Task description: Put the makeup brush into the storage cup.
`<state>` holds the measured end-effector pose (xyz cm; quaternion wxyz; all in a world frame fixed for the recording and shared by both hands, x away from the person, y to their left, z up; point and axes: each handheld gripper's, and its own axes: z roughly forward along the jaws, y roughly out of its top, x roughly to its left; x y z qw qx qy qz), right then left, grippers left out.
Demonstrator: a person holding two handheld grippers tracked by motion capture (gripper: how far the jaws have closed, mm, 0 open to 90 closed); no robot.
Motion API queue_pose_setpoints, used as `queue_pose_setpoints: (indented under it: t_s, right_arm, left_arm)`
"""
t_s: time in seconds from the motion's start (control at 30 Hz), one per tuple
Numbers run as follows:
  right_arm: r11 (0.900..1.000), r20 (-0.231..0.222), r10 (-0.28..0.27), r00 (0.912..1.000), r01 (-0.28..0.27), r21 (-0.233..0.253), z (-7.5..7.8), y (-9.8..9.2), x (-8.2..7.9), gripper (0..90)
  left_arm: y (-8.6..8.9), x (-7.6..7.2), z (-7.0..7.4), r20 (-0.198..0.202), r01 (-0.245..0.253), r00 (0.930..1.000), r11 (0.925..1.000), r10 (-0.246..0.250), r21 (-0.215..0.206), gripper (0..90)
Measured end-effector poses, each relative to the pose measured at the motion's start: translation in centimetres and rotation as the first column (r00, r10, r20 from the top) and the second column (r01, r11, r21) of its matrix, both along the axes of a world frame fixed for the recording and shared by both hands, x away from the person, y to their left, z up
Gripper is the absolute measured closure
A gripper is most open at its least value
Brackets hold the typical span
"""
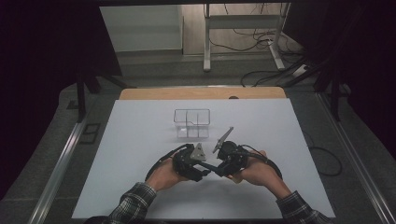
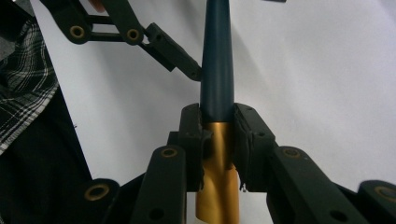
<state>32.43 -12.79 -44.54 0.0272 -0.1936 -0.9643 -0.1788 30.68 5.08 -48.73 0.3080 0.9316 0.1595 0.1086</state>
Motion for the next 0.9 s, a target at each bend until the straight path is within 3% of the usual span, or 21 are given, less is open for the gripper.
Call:
queue_pose_setpoints:
  t_s: [0.13,0.2,0.27,0.3,0.33,0.37,0.4,0.43,0.47,0.53,0.63,0.9]
  right_arm:
    - [1.000,-0.004,0.006,1.0000,-0.006,0.001,-0.1,0.1,-0.1,73.7]
    - [1.000,-0.001,0.009,1.0000,-0.009,0.001,-0.1,0.1,-0.1,73.7]
    - [1.000,0.002,0.020,0.9998,-0.020,0.000,-0.2,0.1,-0.1,72.8]
    - [1.000,0.003,0.028,0.9996,-0.028,0.006,-0.2,0.0,0.0,69.3]
    - [1.000,0.011,0.020,0.9997,-0.020,0.013,-0.2,-0.1,0.1,62.9]
    - [1.000,0.043,0.008,0.9990,-0.009,0.027,-0.3,-0.3,0.3,52.5]
    - [0.999,0.048,-0.008,0.9988,0.006,0.042,-0.3,-0.5,0.6,43.7]
    - [0.998,0.030,-0.002,0.9996,0.000,0.058,-0.5,-0.7,0.8,32.6]
    - [0.997,0.043,-0.010,0.9990,0.007,0.075,-0.6,-0.9,0.9,24.2]
    - [0.997,0.071,-0.015,0.9974,0.009,0.082,-0.8,-1.3,1.1,14.8]
    - [0.997,0.089,-0.016,0.9959,0.008,0.081,-1.1,-1.7,1.3,9.0]
    - [0.997,0.121,-0.033,0.9922,0.023,0.079,-1.2,-1.9,1.4,6.0]
  left_arm:
    - [-0.2,-0.2,-0.2,0.009,0.025,0.9996,0.9993,-0.025,0.028,44.6]
    - [-0.2,-0.3,-0.2,0.012,0.046,0.9989,0.9982,-0.046,0.038,50.9]
    - [-0.3,-0.5,-0.4,0.016,0.092,0.9955,0.9928,-0.094,0.076,58.5]
    - [-0.3,-0.5,-0.4,0.016,0.092,0.9955,0.9928,-0.094,0.076,65.8]
    - [-0.4,-0.7,-0.4,-0.027,0.174,0.9846,0.9825,-0.173,0.067,72.6]
    - [-0.6,-0.8,-0.4,-0.038,0.166,0.9857,0.9854,-0.164,0.039,77.1]
    - [-0.7,-0.7,-0.3,-0.053,0.177,0.9833,0.9825,-0.174,0.058,77.2]
    - [-0.6,-0.7,-0.3,-0.059,0.178,0.9828,0.9827,-0.175,0.051,77.2]
    - [-0.5,-0.7,-0.3,-0.069,0.173,0.9830,0.9838,-0.170,0.046,77.2]
    - [-0.3,-0.4,-0.3,-0.082,0.154,0.9855,0.9866,-0.149,0.055,77.2]
    - [-0.2,-0.2,-0.4,-0.087,0.131,0.9882,0.9899,-0.126,0.055,77.2]
    - [-0.2,-0.1,-0.4,-0.094,0.103,0.9909,0.9929,-0.097,0.060,77.1]
